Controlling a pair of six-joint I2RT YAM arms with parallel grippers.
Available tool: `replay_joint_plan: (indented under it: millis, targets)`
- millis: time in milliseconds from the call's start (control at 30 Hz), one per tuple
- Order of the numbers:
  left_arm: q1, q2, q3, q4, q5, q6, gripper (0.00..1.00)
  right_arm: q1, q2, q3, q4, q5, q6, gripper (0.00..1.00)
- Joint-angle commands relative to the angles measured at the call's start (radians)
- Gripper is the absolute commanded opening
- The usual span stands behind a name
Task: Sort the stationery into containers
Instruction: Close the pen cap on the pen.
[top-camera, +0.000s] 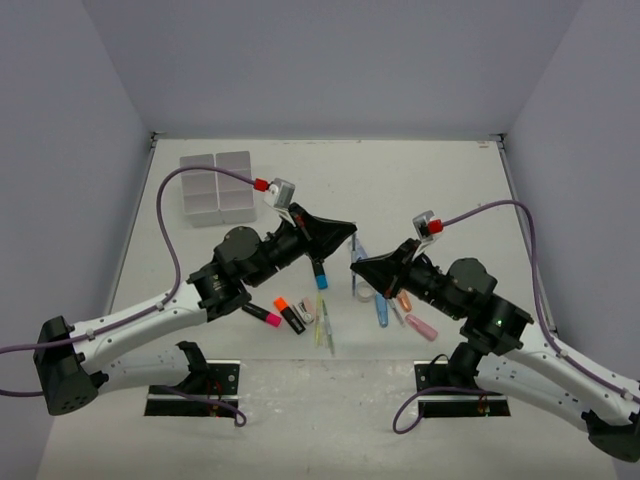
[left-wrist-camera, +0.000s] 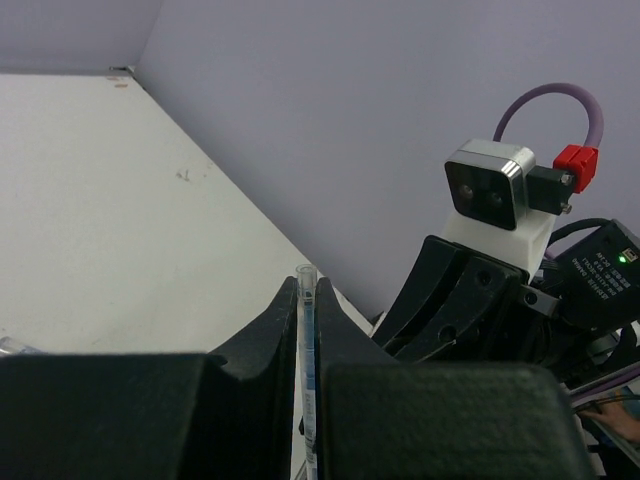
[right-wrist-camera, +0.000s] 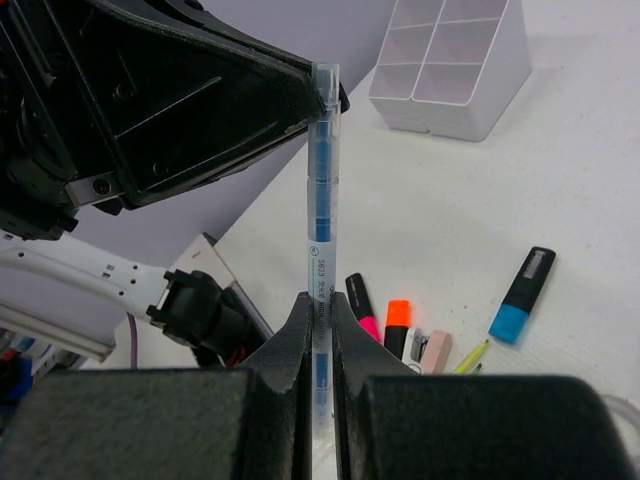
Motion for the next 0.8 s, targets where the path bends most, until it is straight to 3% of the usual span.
replay_joint_plan:
  millis: [0,67,100,167,300,467,500,567,633,700,767]
  targets:
    - [-0.005,-0.01,0.016,-0.105,0.014,0.042,0.19,-0.002,0.024,0.122,0.097,-0.007,-0.117,0.0]
    - [-0.005,-0.018,0.022,-0.115,0.008,0.055,0.29,-0.002,0.031,0.114,0.095,-0.028,-0.117,0.0]
    - [-0.005,-0.022,0.024,-0.118,0.006,0.059,0.29,-0.002,0.033,0.107,0.095,-0.043,-0.114,0.0]
    - [-0.005,-0.028,0.027,-0.118,0.005,0.063,0.21,-0.002,0.036,0.098,0.097,-0.055,-0.106,0.0]
    - [-0.005,-0.029,0.037,-0.118,0.027,0.072,0.15,-0.004,0.043,0.099,0.097,-0.066,-0.103,0.0]
    - [-0.005,-0.029,0.034,-0.071,0.14,0.095,0.0,-0.004,0.068,0.115,0.103,-0.093,-0.098,0.0]
    - [-0.005,-0.032,0.026,-0.049,0.156,0.096,0.0,-0.002,0.071,0.111,0.106,-0.098,-0.098,0.03]
    - [-0.005,-0.046,0.01,-0.021,0.169,0.102,0.0,-0.002,0.081,0.104,0.118,-0.119,-0.101,0.24]
    - [-0.005,-0.072,-0.014,0.02,0.184,0.117,0.0,-0.003,0.105,0.096,0.139,-0.159,-0.099,0.34]
    - [-0.005,-0.096,-0.023,0.046,0.195,0.126,0.0,-0.002,0.124,0.088,0.161,-0.178,-0.091,0.31]
    - [-0.005,-0.113,-0.024,0.059,0.202,0.135,0.0,-0.002,0.137,0.081,0.179,-0.193,-0.086,0.19]
